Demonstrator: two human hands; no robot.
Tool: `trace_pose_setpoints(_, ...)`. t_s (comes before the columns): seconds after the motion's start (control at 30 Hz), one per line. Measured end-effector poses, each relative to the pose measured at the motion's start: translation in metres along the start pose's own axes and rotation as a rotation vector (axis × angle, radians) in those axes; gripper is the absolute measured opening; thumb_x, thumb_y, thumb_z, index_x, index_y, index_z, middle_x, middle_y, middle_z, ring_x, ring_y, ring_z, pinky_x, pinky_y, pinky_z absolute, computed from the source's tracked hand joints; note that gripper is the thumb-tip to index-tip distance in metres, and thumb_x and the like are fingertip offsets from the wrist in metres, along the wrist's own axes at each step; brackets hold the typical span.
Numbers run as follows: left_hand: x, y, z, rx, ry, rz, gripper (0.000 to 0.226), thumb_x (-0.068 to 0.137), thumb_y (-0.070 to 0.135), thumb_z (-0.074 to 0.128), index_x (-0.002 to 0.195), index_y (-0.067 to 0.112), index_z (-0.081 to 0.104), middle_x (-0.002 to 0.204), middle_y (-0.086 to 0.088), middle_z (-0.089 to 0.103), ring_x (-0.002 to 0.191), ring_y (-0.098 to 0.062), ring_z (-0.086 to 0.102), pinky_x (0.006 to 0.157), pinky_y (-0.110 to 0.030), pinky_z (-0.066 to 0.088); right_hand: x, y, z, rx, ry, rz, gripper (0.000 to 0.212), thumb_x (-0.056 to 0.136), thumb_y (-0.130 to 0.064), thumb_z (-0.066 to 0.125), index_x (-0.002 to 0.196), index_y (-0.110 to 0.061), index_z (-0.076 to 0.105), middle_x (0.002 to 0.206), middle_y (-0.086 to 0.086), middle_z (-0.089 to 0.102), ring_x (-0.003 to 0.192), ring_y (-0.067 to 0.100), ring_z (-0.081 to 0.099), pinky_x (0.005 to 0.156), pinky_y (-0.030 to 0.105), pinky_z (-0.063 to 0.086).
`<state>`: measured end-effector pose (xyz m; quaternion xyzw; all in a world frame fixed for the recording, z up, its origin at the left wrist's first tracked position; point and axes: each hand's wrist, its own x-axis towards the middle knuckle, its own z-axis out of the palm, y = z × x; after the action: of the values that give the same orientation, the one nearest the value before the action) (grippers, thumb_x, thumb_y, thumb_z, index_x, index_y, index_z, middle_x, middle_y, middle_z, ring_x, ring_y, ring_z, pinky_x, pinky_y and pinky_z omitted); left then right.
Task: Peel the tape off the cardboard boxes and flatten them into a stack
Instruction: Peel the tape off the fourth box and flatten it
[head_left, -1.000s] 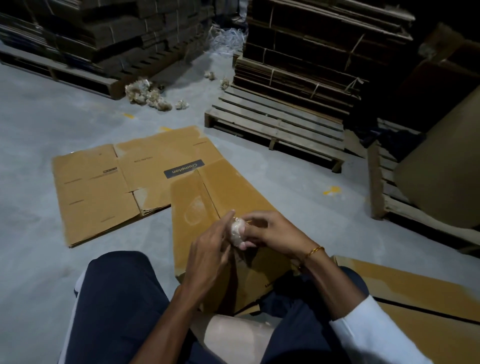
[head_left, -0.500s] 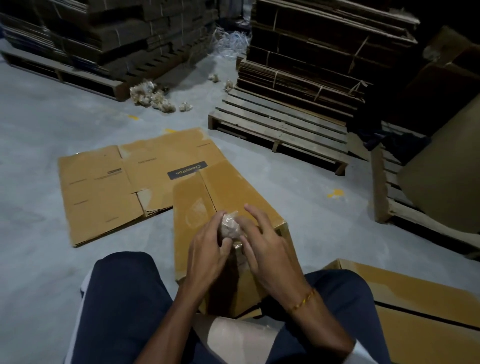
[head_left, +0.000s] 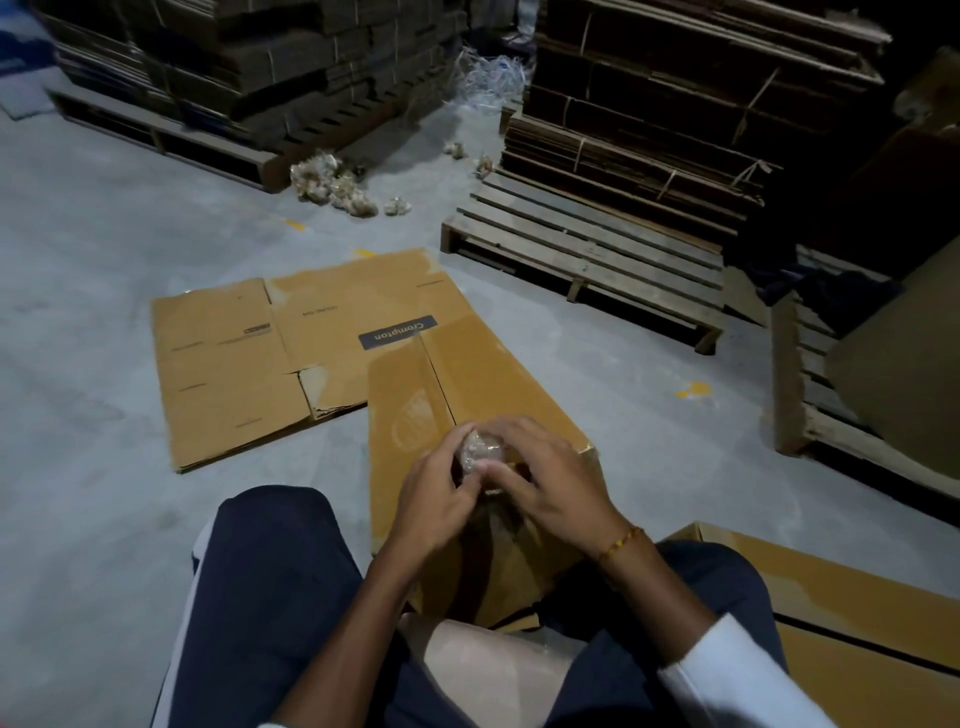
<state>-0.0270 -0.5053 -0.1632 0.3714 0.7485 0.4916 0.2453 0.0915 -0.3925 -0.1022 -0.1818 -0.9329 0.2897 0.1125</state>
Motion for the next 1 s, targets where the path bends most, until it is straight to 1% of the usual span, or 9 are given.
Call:
trace_pose_setpoints(0.2, 0.004, -0.008, -0.003, -0.132, -0.034, -0.052, 0.059, 0.088, -0.002, 0.062, 0.125, 0.045, 0.058, 0.120, 0.013, 0.064, 0.105, 0.003, 0.060, 0.088, -0.028, 0.055, 0.002, 0.006, 0.003, 0.327, 0.137, 0.195, 0.016, 0.095, 0.004, 0.058, 0.105, -0.004, 0.069, 0.103, 0.000, 0.071, 0.087, -0.009, 0.064, 0.069, 0.006, 0.047)
trace_pose_setpoints(0.3, 0.007, -0.009, -0.004, -0.196, -0.064, -0.046, 0.060, 0.090, -0.006, 0.061, 0.126, 0.043, 0.059, 0.128, 0.009, 0.063, 0.112, 0.000, 0.060, 0.085, -0.013, 0.050, 0.000, 0.004, 0.004, 0.366, 0.163, 0.218, 0.015, 0.094, 0.000, 0.063, 0.107, -0.006, 0.059, 0.104, 0.003, 0.067, 0.077, -0.007, 0.064, 0.064, 0.009, 0.049)
trace_pose_setpoints(0.4, 0.008, -0.009, -0.003, -0.258, -0.093, -0.065, 0.060, 0.091, -0.008, 0.060, 0.130, 0.037, 0.059, 0.135, 0.005, 0.060, 0.118, -0.007, 0.059, 0.088, -0.019, 0.051, 0.003, 0.011, 0.004, 0.414, 0.159, 0.267, 0.022, 0.092, -0.003, 0.065, 0.110, -0.013, 0.057, 0.102, -0.006, 0.065, 0.071, -0.006, 0.063, 0.066, 0.016, 0.052)
trace_pose_setpoints(0.57, 0.005, -0.007, -0.003, -0.232, -0.075, -0.049, 0.082, 0.090, -0.010, 0.058, 0.148, 0.045, 0.038, 0.152, 0.001, 0.046, 0.134, -0.011, 0.050, 0.106, -0.030, 0.048, 0.009, 0.014, -0.002, 0.243, -0.096, 0.204, 0.045, 0.094, -0.006, 0.060, 0.135, -0.025, 0.058, 0.128, -0.006, 0.065, 0.109, 0.005, 0.063, 0.094, 0.021, 0.052)
trace_pose_setpoints(0.7, 0.001, 0.000, -0.004, -0.183, -0.053, -0.010, 0.076, 0.095, -0.004, 0.058, 0.156, 0.032, 0.028, 0.144, 0.012, 0.043, 0.111, 0.025, 0.047, 0.084, 0.001, 0.040, 0.008, 0.004, -0.002, 0.153, -0.131, 0.186, 0.038, 0.093, -0.035, 0.070, 0.127, -0.031, 0.053, 0.119, -0.006, 0.068, 0.098, 0.011, 0.066, 0.084, 0.034, 0.057)
trace_pose_setpoints(0.77, 0.000, 0.001, -0.002, -0.179, -0.043, 0.009, 0.074, 0.096, -0.002, 0.058, 0.155, 0.031, 0.029, 0.138, 0.021, 0.045, 0.105, 0.032, 0.046, 0.082, 0.001, 0.040, 0.008, 0.001, -0.003, 0.167, -0.094, 0.203, 0.033, 0.091, -0.035, 0.071, 0.115, -0.031, 0.048, 0.104, -0.003, 0.070, 0.078, 0.008, 0.067, 0.068, 0.036, 0.057)
trace_pose_setpoints(0.83, -0.001, -0.002, 0.000, -0.205, -0.002, -0.018, 0.074, 0.095, 0.001, 0.061, 0.153, 0.036, 0.030, 0.119, 0.023, 0.057, 0.098, 0.015, 0.060, 0.082, -0.012, 0.051, 0.008, -0.001, -0.004, 0.200, -0.033, 0.197, 0.030, 0.093, -0.030, 0.070, 0.113, -0.028, 0.048, 0.102, -0.002, 0.070, 0.066, 0.000, 0.061, 0.060, 0.026, 0.051)
trace_pose_setpoints(0.9, 0.000, -0.005, 0.000, -0.214, 0.050, -0.061, 0.072, 0.094, 0.003, 0.063, 0.151, 0.037, 0.034, 0.107, 0.007, 0.065, 0.093, -0.011, 0.067, 0.080, -0.036, 0.057, 0.004, -0.003, -0.001, 0.240, 0.028, 0.169, 0.030, 0.094, -0.028, 0.069, 0.117, -0.029, 0.050, 0.108, -0.005, 0.067, 0.078, -0.001, 0.063, 0.068, 0.021, 0.052)
trace_pose_setpoints(1.0, 0.001, -0.006, 0.004, -0.208, 0.015, -0.098, 0.049, 0.095, 0.004, 0.062, 0.136, 0.027, 0.048, 0.102, 0.001, 0.066, 0.092, -0.018, 0.066, 0.076, -0.033, 0.057, 0.001, -0.005, 0.004, 0.357, 0.143, 0.156, 0.032, 0.095, -0.025, 0.067, 0.122, -0.031, 0.052, 0.115, -0.012, 0.062, 0.105, 0.004, 0.062, 0.084, 0.027, 0.057)
